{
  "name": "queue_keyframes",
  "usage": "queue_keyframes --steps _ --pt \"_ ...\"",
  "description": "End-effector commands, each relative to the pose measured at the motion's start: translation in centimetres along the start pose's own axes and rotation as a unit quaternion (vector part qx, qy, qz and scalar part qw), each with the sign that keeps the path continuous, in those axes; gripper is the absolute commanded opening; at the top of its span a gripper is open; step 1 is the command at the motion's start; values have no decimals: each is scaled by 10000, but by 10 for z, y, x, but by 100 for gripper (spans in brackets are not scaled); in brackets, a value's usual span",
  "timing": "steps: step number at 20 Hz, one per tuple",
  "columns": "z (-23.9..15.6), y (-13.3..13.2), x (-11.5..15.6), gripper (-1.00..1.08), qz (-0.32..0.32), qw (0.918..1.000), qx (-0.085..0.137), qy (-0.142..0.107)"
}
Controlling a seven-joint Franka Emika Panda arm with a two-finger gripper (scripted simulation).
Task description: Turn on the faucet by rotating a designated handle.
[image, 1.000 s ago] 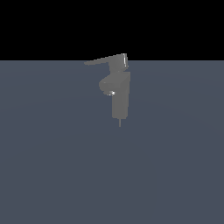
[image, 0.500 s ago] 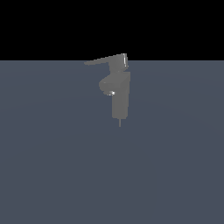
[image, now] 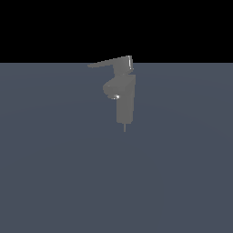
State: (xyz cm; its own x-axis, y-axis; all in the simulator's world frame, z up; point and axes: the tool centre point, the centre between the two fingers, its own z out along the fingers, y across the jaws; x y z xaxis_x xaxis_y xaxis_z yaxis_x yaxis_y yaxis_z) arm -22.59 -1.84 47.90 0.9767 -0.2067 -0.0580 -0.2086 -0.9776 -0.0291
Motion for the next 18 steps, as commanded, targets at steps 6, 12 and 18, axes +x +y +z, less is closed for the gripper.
queue_keyframes --steps 6,12,18 --pt "-3 -12 36 -100 795 9968 -42 -61" --pt "-2 -23 69 -100 1489 9888 -84 -109" --pt "4 -36 102 -100 2172 9759 -128 -153"
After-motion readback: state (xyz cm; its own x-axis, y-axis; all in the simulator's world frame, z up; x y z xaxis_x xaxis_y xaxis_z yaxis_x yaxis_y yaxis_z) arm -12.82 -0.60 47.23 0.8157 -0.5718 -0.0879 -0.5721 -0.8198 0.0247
